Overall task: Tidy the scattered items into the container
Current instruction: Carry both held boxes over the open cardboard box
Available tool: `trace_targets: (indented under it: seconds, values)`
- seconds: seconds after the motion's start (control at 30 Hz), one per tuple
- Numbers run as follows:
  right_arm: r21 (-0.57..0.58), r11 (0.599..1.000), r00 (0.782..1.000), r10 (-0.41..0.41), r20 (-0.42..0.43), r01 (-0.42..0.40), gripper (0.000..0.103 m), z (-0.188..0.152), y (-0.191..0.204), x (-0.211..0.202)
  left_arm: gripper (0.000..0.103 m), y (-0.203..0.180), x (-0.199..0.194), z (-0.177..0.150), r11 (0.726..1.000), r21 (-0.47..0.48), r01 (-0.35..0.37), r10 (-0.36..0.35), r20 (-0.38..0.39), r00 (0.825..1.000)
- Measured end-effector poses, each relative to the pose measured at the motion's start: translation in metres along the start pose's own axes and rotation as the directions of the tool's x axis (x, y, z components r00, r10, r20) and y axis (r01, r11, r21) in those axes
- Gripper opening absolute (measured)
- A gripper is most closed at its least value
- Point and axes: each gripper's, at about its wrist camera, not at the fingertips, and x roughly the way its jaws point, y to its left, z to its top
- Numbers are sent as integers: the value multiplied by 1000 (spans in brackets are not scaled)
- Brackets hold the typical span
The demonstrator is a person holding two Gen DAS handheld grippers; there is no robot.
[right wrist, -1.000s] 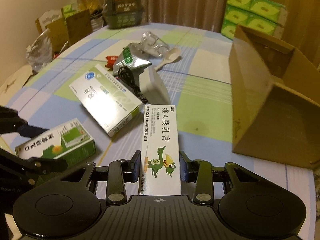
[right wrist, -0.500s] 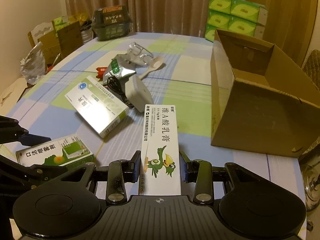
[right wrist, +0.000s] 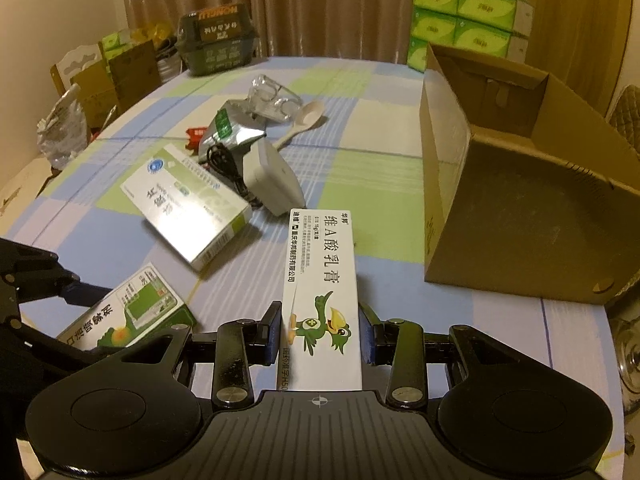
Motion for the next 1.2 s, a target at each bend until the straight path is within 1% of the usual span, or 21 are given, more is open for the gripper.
trace_targets:
  seconds: [0.07, 0.23, 0.47, 0.67, 0.8, 1.0, 1.1, 1.2]
  values:
    - [1, 1000, 1000, -1, 13, 1, 35, 3, -1, -3, 50, 2, -2, 1, 1000, -8, 6, -6, 6, 1000]
    - [0, 1000, 998, -5, 57, 5, 35, 13, -2, -16, 50, 5, -18, 8, 999, -32, 9, -7, 54, 999]
    - [9, 999, 988, -41, 150, 40, 35, 35, -12, -45, 50, 4, -43, 37, 999, -37, 19, -14, 128, 992]
    - [45, 994, 968, -108, 228, 100, 35, 63, -42, -69, 50, -4, -60, 83, 999, -29, 39, -33, 195, 980]
    - [78, 987, 954, -156, 255, 141, 35, 81, -70, -79, 50, -17, -67, 119, 998, -17, 61, -55, 244, 968]
    - [125, 975, 944, -210, 255, 183, 35, 103, -118, -81, 50, -42, -66, 174, 993, -10, 116, -108, 301, 948]
    - [144, 971, 944, -223, 242, 192, 35, 110, -139, -75, 50, -55, -59, 199, 990, -7, 142, -133, 312, 941]
    - [157, 968, 948, -226, 226, 193, 35, 114, -155, -68, 50, -65, -47, 220, 987, -8, 163, -153, 313, 938]
